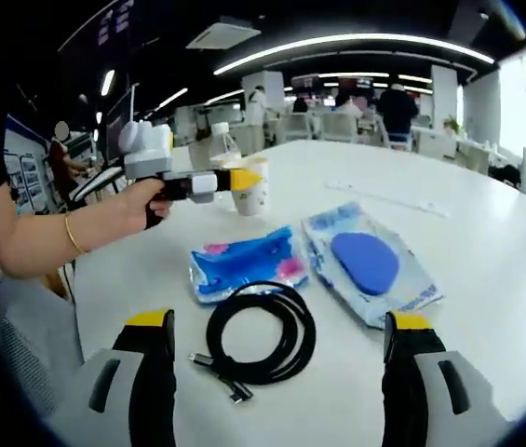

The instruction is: Arrange the tabletop items into an orderly group along one side of the table until the central work area is clear of visible clutter.

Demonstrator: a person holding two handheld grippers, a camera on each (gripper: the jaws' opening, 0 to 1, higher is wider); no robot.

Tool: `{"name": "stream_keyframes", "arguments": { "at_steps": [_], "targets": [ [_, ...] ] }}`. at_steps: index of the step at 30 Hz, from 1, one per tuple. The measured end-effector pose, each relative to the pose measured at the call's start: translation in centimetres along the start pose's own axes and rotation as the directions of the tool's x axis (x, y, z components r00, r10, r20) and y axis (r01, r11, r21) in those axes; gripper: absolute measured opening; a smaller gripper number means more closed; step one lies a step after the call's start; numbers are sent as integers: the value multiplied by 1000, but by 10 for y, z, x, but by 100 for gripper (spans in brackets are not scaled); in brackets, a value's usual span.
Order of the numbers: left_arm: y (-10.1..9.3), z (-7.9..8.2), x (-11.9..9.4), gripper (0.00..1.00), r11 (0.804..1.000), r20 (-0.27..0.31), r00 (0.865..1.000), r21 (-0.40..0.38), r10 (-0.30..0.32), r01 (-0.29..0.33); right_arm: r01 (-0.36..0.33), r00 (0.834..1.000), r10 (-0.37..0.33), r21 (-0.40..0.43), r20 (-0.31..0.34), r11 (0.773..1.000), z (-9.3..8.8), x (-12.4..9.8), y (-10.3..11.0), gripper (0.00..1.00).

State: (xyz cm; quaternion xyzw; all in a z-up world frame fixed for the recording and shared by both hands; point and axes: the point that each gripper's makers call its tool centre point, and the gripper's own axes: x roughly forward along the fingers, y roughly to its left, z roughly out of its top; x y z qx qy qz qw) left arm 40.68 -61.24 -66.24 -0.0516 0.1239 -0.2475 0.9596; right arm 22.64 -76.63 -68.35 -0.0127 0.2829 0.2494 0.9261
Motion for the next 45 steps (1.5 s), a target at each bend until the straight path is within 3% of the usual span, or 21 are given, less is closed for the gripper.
{"name": "stream_keyframes", "arguments": {
  "at_steps": [12,19,23,28,30,31,32,37,45],
  "targets": [
    [1,-13,24,43,998,5,1000,53,13,-13,9,1000,-10,34,25,999,0,3,-7,89],
    [14,-19,27,43,998,6,999,27,51,-51,29,999,-30,32,20,999,-2,2,-13,89],
    [13,-18,28,43,997,5,999,52,50,-50,34,999,-34,27,17,999,-3,1,-13,89],
    [13,-19,27,45,998,-7,999,28,54,-54,37,999,-38,27,20,999,-2,1,-13,89],
    [15,-21,26,49,998,-7,998,3,70,-70,35,999,-35,29,17,999,-2,1,-13,89],
    [13,-22,26,52,995,-3,998,-66,68,-68,36,999,-36,29,15,999,-3,1,-13,89],
    [14,-22,25,55,994,-4,997,-80,77,-77,35,999,-35,28,15,999,-3,1,-13,89],
    [9,-23,21,64,993,-9,997,-88,73,-73,33,999,-33,32,19,999,-2,1,-12,89],
    [-15,-29,8,77,994,-40,999,-107,28,-33,39,999,-40,32,36,999,4,-2,-14,94]
  ]
}}
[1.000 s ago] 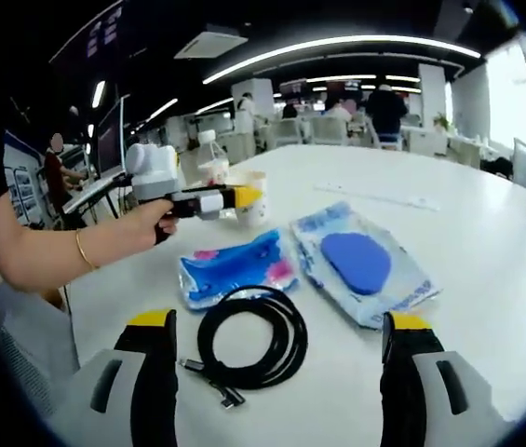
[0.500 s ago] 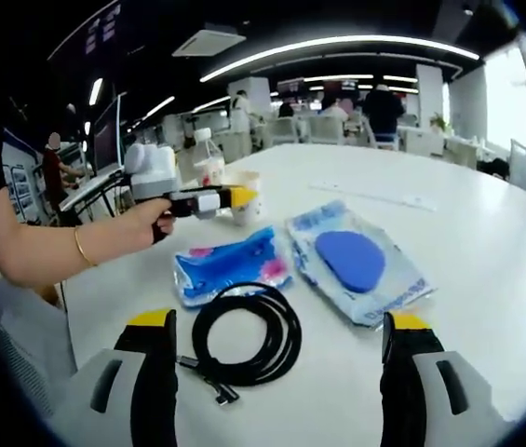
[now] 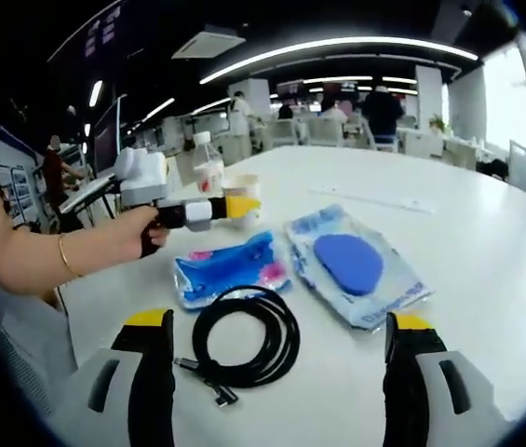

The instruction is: Arrange the tabletop items into an orderly group along one side of the table until the central work area is clear of visible clutter.

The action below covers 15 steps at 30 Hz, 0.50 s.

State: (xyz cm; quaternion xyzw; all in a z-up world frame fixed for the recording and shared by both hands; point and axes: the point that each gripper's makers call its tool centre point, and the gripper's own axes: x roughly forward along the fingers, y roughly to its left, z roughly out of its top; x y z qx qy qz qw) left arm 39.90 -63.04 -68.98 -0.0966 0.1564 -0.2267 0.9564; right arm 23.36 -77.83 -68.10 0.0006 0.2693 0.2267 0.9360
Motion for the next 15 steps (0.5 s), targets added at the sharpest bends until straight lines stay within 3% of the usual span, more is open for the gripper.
{"name": "stream_keyframes", "arguments": {
  "at_steps": [10,15],
  "targets": [
    [-16,-6,-26,89,999,-43,999,33,-1,2,9,999,-10,18,44,1000,17,-9,-4,100],
    [-31,-9,-36,93,996,-67,997,73,-37,42,5,999,-6,29,38,1000,17,-13,-3,100]
  ]
}}
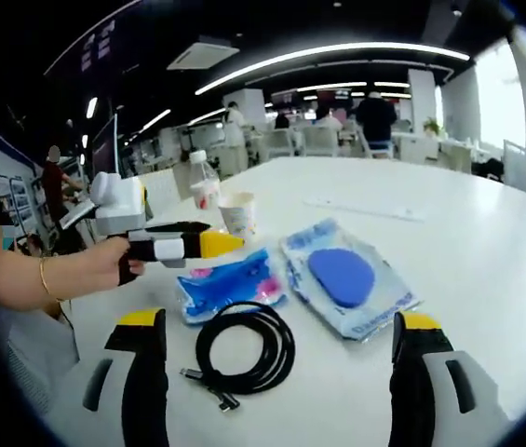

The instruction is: Arrange the tabletop items into an orderly group along one side of the table until the central work area is clear of visible clutter.

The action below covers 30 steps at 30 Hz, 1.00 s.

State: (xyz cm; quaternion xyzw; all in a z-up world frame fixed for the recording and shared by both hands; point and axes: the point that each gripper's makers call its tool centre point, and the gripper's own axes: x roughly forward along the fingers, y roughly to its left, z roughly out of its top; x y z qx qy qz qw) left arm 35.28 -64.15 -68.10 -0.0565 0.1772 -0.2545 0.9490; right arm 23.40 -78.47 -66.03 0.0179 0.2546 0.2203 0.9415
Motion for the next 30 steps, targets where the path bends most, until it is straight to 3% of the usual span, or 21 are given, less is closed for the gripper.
{"name": "stream_keyframes", "arguments": {
  "at_steps": [6,12,18,23,30],
  "targets": [
    [-19,4,-7,100,998,3,998,22,-56,56,9,1000,-9,19,12,1000,4,-5,-4,100],
    [-33,7,-9,99,992,-11,993,59,-115,116,24,1000,-24,21,8,999,3,-8,-8,100],
    [-47,8,-6,91,984,-17,987,76,-161,162,44,999,-44,31,-9,999,-1,-10,-17,100],
    [-63,8,1,89,956,-43,973,180,-227,231,49,999,-49,50,-5,998,-1,-11,-24,99],
    [-66,18,17,85,955,-39,971,177,-234,237,83,997,-83,73,-8,994,-1,-6,-38,97]
  ]
}}
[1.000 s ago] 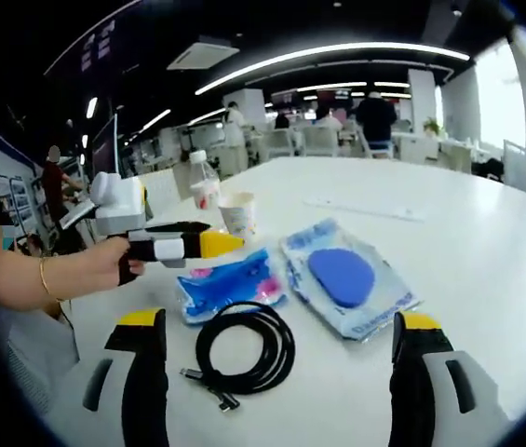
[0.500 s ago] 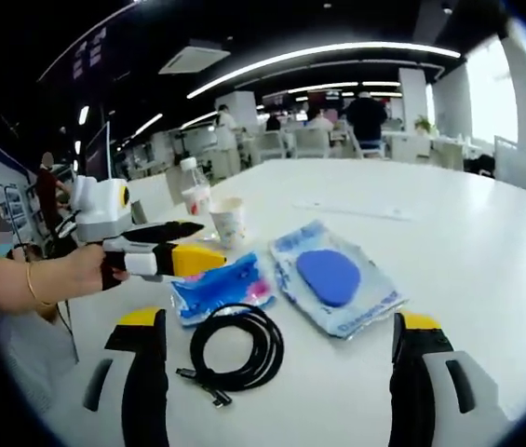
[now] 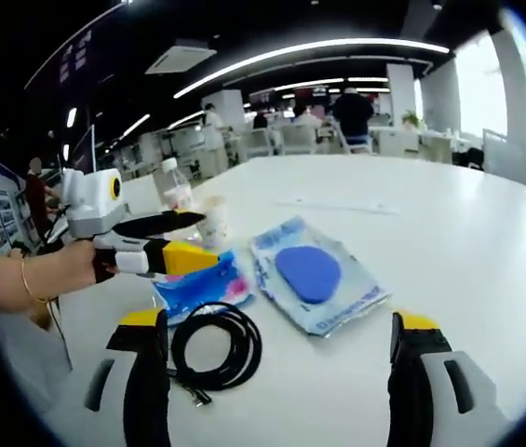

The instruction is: Arrange the tabletop items into an orderly group along one side of the table until the central work area is clear of visible clutter.

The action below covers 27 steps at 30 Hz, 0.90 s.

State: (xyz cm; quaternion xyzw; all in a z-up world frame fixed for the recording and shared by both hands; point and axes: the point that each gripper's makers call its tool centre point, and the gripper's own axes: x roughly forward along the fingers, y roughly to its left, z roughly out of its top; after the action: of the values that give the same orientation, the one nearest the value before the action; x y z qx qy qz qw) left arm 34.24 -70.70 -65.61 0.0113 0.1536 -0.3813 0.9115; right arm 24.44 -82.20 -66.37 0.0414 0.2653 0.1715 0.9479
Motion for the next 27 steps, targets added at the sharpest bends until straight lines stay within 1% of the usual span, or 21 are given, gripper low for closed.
{"name": "stream_keyframes", "arguments": {
  "at_steps": [3,4,6,9,10,11,13,15,17,19,21,24,25,26,27],
  "targets": [
    [1,3,7,81,1000,-5,1000,6,5,-5,16,1000,-16,15,-6,1000,-1,3,-6,95],
    [2,3,9,78,1000,-9,1000,2,7,-7,20,1000,-20,19,-4,1000,0,4,-8,95],
    [3,4,14,74,1000,1,1000,-2,7,-7,40,999,-40,38,-12,998,-1,7,-13,94],
    [8,-1,22,70,999,-35,999,32,34,-33,51,998,-50,63,-23,997,-4,10,-18,90],
    [8,-1,24,67,999,-35,999,34,35,-34,54,998,-52,64,-27,996,-4,11,-18,88],
    [9,-1,26,65,999,-37,999,34,37,-36,71,997,-69,64,-40,995,-7,12,-22,86],
    [10,-1,31,59,998,-48,998,52,33,-31,87,995,-84,61,-56,994,-10,15,-26,84],
    [11,-1,35,56,997,-57,998,68,37,-33,102,993,-96,86,-65,991,-12,17,-31,82],
    [16,-1,38,53,997,-65,997,64,52,-48,113,992,-107,113,-62,987,-12,19,-34,79],
    [21,-2,41,51,996,-61,996,63,65,-61,124,991,-116,128,-67,984,-13,22,-39,76],
    [26,-5,44,49,994,-77,993,76,88,-83,130,990,-121,133,-73,983,-15,25,-42,72],
    [29,-10,46,44,993,-100,990,78,99,-92,138,989,-128,146,-75,980,-17,29,-44,69],
    [31,-13,46,41,991,-111,988,92,109,-99,143,988,-132,152,-76,978,-17,30,-44,67],
    [37,-18,46,39,984,-135,980,119,145,-129,147,987,-136,157,-80,977,-19,32,-45,65],
    [39,-21,49,37,983,-146,978,135,147,-127,153,986,-141,165,-87,974,-21,33,-46,62]
  ]
}}
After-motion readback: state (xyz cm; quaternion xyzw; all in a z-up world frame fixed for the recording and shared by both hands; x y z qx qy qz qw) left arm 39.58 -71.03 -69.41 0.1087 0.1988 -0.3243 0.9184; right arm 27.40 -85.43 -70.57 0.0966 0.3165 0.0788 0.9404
